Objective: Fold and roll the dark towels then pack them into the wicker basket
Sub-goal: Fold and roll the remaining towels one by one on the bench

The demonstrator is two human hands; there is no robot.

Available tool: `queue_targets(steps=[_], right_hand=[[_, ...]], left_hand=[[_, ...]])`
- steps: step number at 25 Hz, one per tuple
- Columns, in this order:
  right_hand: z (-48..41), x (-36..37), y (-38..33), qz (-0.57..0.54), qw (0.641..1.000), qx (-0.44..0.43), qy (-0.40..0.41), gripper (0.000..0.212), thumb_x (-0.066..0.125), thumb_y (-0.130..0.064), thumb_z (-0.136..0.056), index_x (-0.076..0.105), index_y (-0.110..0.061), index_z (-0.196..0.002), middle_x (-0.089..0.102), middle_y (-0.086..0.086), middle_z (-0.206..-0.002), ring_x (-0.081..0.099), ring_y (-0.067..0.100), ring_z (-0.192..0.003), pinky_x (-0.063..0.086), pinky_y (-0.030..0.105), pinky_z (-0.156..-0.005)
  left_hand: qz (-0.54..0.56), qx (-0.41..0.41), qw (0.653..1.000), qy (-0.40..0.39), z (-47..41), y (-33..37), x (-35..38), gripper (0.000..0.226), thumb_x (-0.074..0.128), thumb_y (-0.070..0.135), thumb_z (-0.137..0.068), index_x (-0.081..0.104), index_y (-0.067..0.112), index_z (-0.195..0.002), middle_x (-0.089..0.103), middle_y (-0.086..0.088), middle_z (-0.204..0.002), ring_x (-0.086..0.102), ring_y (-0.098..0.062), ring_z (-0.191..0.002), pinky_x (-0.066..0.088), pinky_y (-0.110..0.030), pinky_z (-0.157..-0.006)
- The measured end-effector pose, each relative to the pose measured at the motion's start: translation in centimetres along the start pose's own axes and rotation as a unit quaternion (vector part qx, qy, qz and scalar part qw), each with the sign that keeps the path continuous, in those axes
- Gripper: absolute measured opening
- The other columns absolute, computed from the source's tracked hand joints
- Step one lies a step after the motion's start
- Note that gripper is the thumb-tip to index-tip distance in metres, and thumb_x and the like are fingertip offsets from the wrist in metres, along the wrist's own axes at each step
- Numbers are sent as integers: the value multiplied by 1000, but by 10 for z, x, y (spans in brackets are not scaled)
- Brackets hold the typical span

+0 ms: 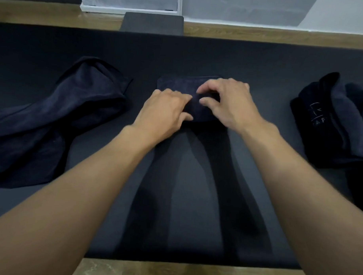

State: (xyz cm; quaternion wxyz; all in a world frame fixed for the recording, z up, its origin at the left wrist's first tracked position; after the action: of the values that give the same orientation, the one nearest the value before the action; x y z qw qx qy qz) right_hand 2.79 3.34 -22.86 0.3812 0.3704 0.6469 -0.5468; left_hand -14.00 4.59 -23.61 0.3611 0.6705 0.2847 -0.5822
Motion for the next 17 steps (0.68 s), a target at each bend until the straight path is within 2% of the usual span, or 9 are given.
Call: queue_targets(steps=[1,2,4,6,10,12,14,16,17], right_hand=[[10,4,-5,45,997,-36,48,28,62,-33,-88,66,-32,-116,66,-8,-118,56,19,-114,34,40,-97],[21,8,-8,77,993,-66,61,37,63,-35,-85,62,-30,-123,63,-8,-123,54,18,-118,31,41,-98],[28,13,-8,102,991,-77,24,55,71,-37,-80,55,-27,-132,60,-7,-128,51,18,-123,28,40,-102],[13,11,-3,92,994,-54,-7,52,72,-34,-81,54,-28,-129,62,-5,-122,52,21,-118,28,39,-98],[-7,-2,-6,66,992,-32,-103,45,71,-37,-84,56,-30,-125,65,-4,-119,56,23,-115,33,39,-95],[-2,-7,-7,19,981,-40,-187,42,73,-37,-83,60,-31,-123,67,-4,-116,60,21,-110,43,39,-95],[4,-12,-8,-58,960,-14,-274,35,72,-35,-85,63,-31,-119,69,-7,-108,63,14,-101,50,35,-91],[4,-12,-6,-119,947,24,-296,33,72,-36,-86,64,-32,-118,70,-9,-108,64,10,-100,50,34,-94],[6,-11,-5,-136,951,36,-275,35,72,-37,-86,63,-32,-119,69,-9,-110,63,11,-103,49,36,-97]], left_hand=[[54,-23,998,-24,-9,-4,-3,41,63,39,-92,60,20,-128,67,-8,-120,57,-32,-113,40,-42,-96],[104,-48,992,-59,-18,-9,-9,39,66,39,-90,63,24,-126,68,-6,-119,58,-29,-114,41,-38,-96],[184,-85,973,-112,-32,-21,-16,35,70,39,-88,67,30,-122,68,-1,-114,60,-20,-108,44,-29,-91],[201,-101,967,-121,-37,-23,-17,37,70,41,-87,67,30,-122,68,1,-114,59,-17,-106,44,-29,-90],[5,-16,999,-47,-6,-7,-11,66,68,54,-83,50,23,-139,60,-8,-126,52,-31,-119,40,-44,-98],[58,7,994,-91,8,-11,-12,66,70,56,-80,54,25,-136,64,-4,-122,56,-26,-114,43,-40,-96],[164,-10,973,-162,8,-17,-18,51,67,57,-82,63,32,-126,69,4,-112,61,-17,-106,45,-30,-89],[180,-21,970,-165,2,-19,-16,43,57,58,-89,68,33,-121,68,2,-109,61,-20,-107,45,-31,-92],[166,-24,974,-149,-1,-18,-14,43,53,59,-91,69,32,-121,65,0,-108,58,-24,-111,43,-37,-98]])
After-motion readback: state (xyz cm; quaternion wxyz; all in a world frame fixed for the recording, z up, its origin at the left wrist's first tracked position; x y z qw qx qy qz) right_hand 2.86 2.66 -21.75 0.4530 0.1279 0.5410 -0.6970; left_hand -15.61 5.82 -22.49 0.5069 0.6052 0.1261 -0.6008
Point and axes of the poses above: each hand's wrist, its own z-axis away from the middle knuckle, its own x-axis out of the palm, y = z × x, the point moved 2 cm from there along -z, towards the middle knuckle
